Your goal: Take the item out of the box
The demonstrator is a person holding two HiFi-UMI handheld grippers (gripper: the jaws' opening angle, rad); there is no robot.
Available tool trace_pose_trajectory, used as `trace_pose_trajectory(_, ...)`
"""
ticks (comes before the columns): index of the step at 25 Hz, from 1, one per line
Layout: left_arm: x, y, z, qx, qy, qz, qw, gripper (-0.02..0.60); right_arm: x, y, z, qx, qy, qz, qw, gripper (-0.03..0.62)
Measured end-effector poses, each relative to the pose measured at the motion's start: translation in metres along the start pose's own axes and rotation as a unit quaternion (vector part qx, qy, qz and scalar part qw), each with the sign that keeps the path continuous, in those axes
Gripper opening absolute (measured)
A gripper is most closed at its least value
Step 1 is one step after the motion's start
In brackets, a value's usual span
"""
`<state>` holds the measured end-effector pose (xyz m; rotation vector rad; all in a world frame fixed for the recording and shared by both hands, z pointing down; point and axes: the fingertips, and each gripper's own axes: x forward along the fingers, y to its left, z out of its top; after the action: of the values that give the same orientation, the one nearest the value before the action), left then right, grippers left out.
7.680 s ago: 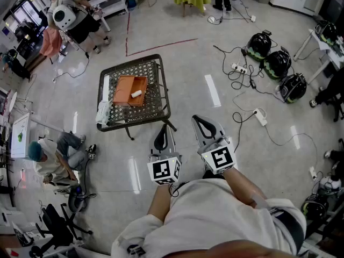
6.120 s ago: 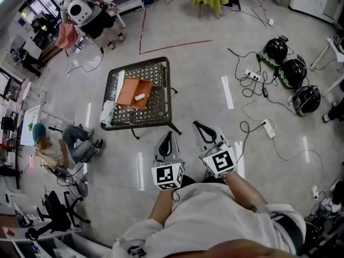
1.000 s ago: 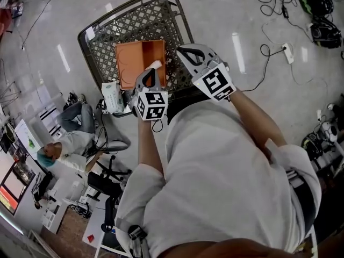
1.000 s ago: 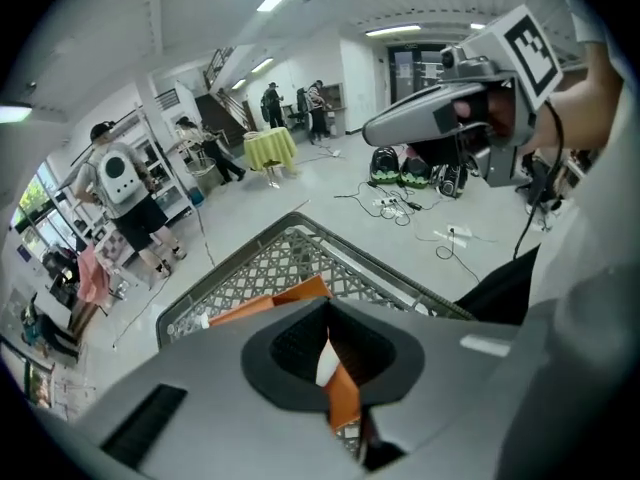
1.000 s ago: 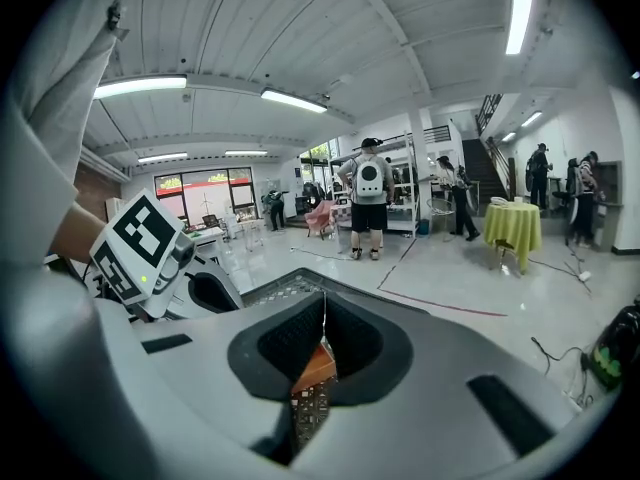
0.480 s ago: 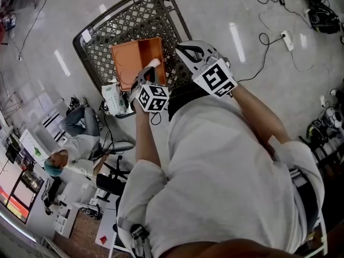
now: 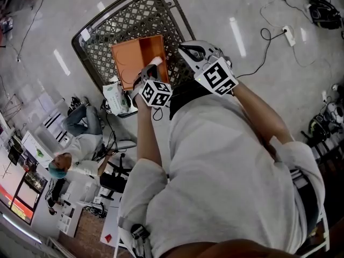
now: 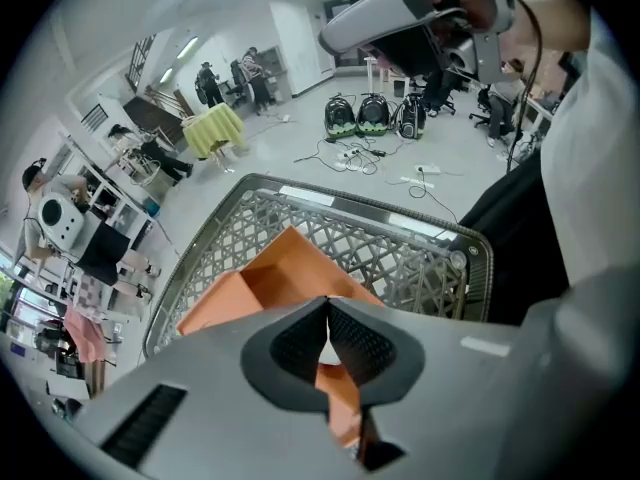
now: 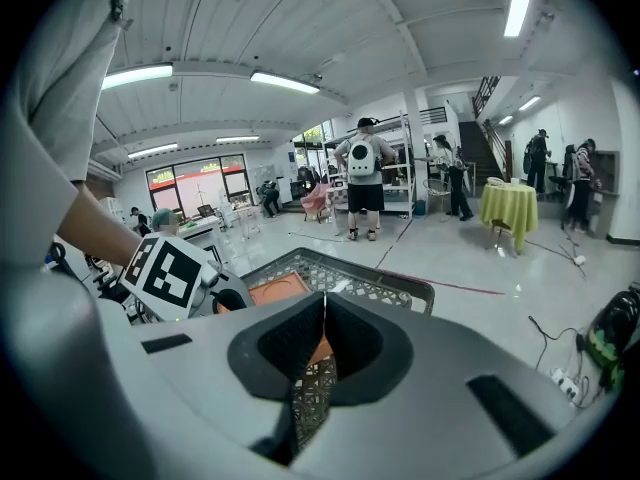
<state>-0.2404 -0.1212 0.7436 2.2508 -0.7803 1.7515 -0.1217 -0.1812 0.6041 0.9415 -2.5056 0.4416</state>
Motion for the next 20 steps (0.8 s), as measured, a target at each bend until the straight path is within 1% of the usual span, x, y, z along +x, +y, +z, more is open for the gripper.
trace_pose_trajectory(7,0.019,0.0,-0.012,0.009,0.016,-0.017,0.9997,0.011,0.014,0.001,-0.023,0.003,0.028,-0.002,1.0,0.005)
trace_pose_trajectory(11,0.027,-0.004,-0.014,0.014,0.022,-0.034,0.9991,0.011,0.016,0.0,-0.028,0.004,0.037,-0.007,0.999,0.005)
trace_pose_trajectory(17,0.04,-0.002,-0.019,0.018,0.03,-0.04,0.9986,0.012,0.021,0.001,-0.032,0.012,0.039,-0.002,0.999,0.005)
trace_pose_trajectory(20,0.049,-0.005,-0.024,0.018,0.039,-0.052,0.9977,0.019,0.018,-0.006,-0.037,0.007,0.052,-0.011,0.999,0.005)
